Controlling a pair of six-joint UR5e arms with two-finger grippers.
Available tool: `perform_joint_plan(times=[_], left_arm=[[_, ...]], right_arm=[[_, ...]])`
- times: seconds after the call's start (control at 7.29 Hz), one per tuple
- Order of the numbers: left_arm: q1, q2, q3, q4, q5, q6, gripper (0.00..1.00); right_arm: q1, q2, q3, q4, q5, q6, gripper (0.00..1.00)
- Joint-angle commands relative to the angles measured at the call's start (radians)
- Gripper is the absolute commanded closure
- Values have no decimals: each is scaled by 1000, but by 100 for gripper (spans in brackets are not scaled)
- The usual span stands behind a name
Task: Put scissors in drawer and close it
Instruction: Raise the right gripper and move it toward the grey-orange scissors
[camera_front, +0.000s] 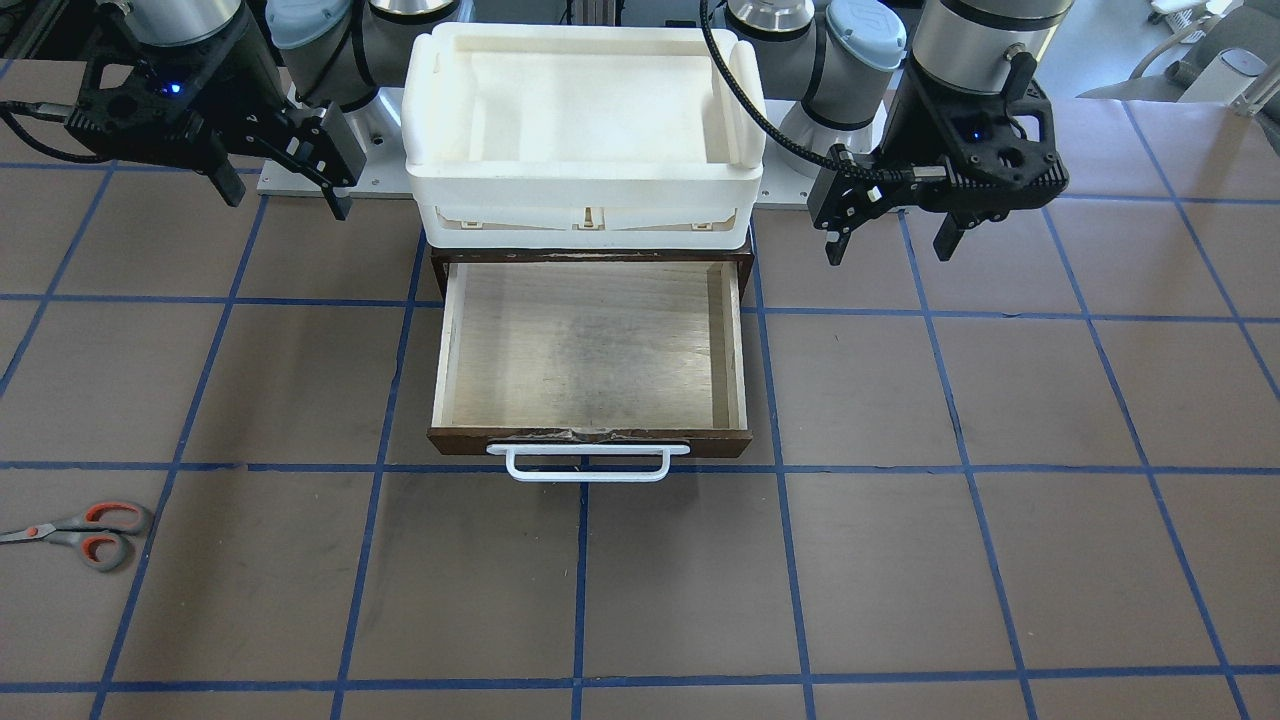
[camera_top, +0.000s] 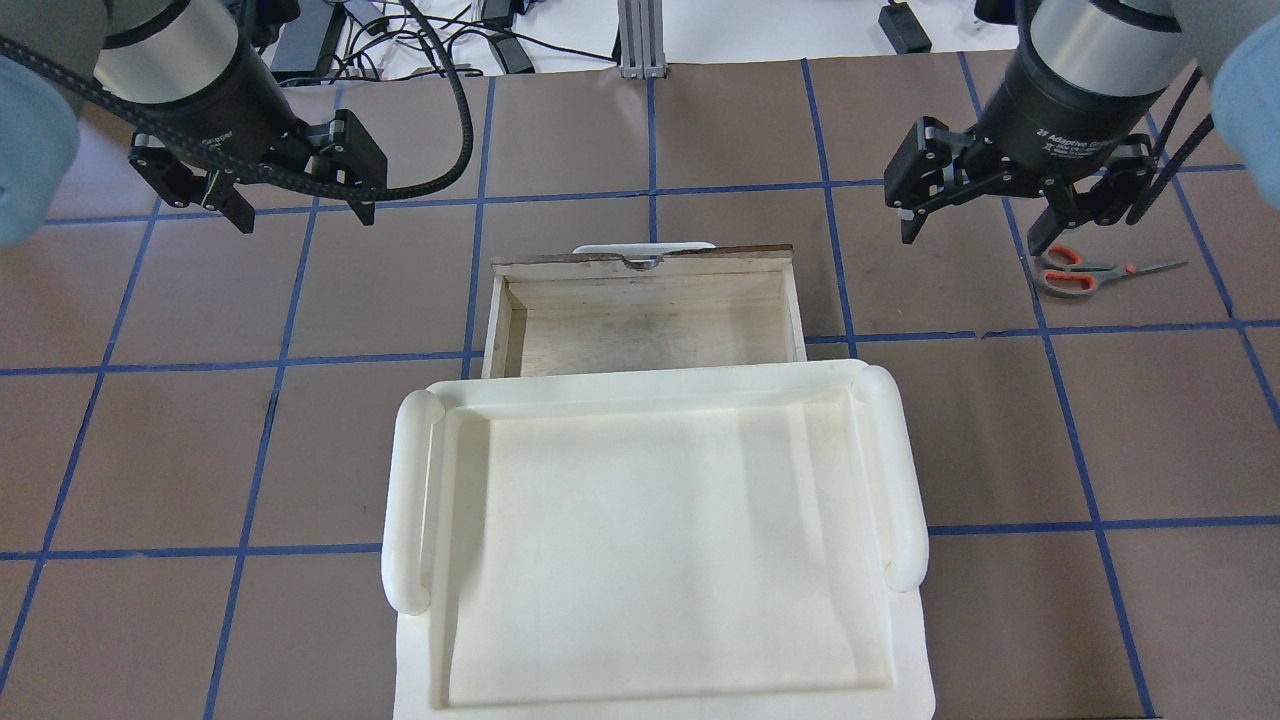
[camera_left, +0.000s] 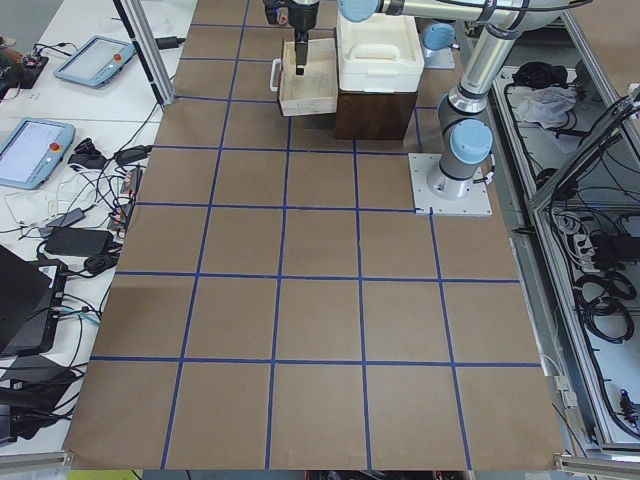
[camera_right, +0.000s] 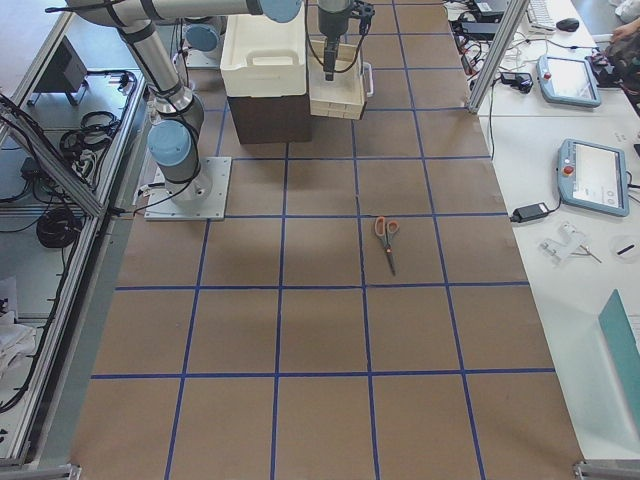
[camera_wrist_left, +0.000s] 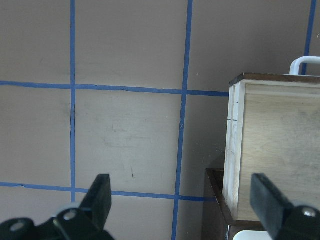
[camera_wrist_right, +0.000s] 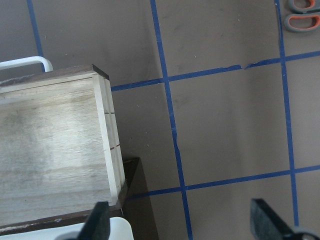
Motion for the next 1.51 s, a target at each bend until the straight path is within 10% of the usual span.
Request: perform_joint_plan(times=[0.0,1.37], left_arm=[[-1,-4,0,17,-37,0,0],[2,8,-2,11,-24,5,0]], right_arm=[[1,-15,0,-3,5,-6,0],[-143,10,1,-34,0,-470,0]])
